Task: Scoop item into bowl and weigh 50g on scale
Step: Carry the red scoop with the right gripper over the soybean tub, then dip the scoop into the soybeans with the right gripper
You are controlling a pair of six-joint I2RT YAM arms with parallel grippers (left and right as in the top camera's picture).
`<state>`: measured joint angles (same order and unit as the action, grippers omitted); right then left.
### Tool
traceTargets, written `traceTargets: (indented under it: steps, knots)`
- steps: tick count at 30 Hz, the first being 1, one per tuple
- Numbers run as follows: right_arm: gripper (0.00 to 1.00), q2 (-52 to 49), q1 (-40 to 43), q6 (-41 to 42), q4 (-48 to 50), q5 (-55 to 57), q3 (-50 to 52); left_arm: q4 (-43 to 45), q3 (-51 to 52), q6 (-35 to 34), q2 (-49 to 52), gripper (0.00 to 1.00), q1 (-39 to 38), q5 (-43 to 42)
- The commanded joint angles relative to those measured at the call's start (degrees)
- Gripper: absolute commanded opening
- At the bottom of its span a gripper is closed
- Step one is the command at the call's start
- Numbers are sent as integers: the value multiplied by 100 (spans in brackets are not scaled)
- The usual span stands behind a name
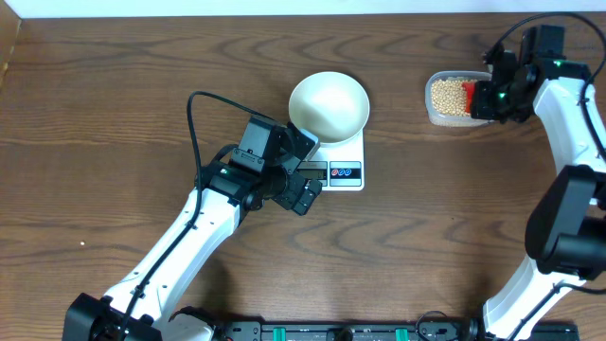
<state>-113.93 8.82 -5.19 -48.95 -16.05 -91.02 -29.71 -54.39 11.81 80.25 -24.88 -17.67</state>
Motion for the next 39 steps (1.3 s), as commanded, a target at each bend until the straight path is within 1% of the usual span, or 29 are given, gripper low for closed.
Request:
traceTargets:
  steps: [1,12,18,25,27,31,39]
  knots:
    - [1,-382,-35,208,-66,-507,35,0,-11,-9,-63,98,22,35]
    - [1,-378,42,264,-96,-1167,20,0,-11,-9,-63,98,22,35]
    - [1,-372,348,439,-101,-1657,-31,0,-11,-9,-63,98,22,35]
    - [1,-372,866,428,-96,-2146,-33,0,-11,-9,-63,98,22,35]
    - [1,-372,1145,326,-96,-2573,-33,0,-11,-9,-63,98,22,35]
    - [1,-372,1432,273,-96,-3147,-33,0,-11,-9,-63,98,22,35]
    - [1,-372,1674,275,-96,-3869,-31,0,-11,-9,-63,98,22,35]
